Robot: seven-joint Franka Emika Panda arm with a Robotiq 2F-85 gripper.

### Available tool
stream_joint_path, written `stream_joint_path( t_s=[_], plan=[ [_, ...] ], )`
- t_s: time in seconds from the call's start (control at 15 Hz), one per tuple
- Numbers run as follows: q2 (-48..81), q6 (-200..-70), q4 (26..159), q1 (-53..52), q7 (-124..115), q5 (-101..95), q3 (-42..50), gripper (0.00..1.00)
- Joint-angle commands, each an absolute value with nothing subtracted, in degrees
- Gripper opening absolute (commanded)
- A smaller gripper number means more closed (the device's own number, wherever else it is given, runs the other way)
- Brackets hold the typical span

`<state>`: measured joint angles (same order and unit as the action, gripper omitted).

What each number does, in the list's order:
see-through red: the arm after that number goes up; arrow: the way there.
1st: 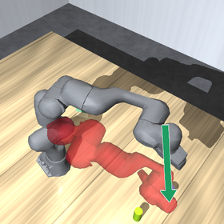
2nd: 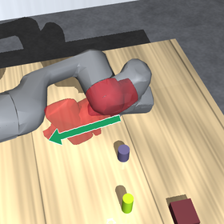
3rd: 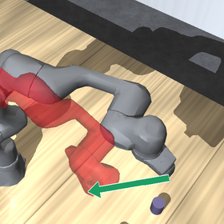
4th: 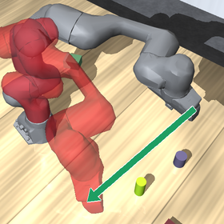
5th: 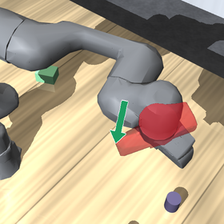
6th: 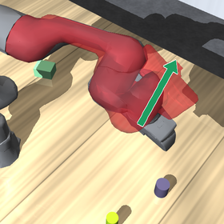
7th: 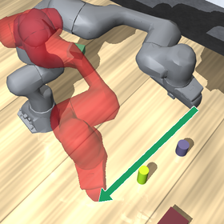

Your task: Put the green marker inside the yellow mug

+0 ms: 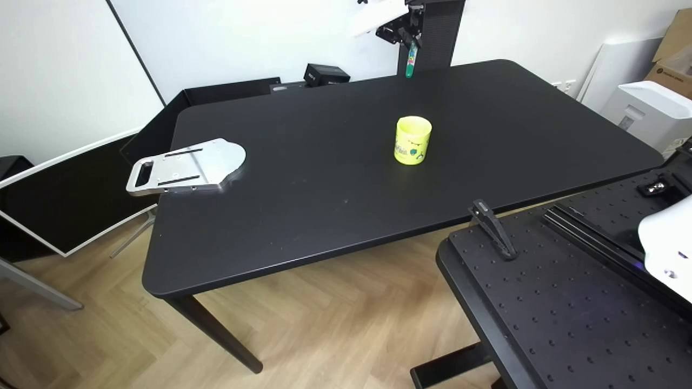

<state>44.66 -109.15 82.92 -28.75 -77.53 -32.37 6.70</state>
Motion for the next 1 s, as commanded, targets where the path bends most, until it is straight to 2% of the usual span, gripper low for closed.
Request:
stream_joint_path(
  t_s=[0.0, 0.33, 0.4, 0.93],
  plan=[
    [44.5, -108.7, 82.8, -27.8, -78.0, -33.3, 5.3, 0.23],
    [44.4, -108.7, 83.1, -27.7, -78.0, -33.3, 5.3, 0.23],
    [44.5, -108.7, 83.1, -27.7, -78.0, -33.3, 5.3, 0.06],
    [44.0, -106.6, 87.3, -29.5, -78.7, -36.4, 3.9, 0.06]
  ],
)
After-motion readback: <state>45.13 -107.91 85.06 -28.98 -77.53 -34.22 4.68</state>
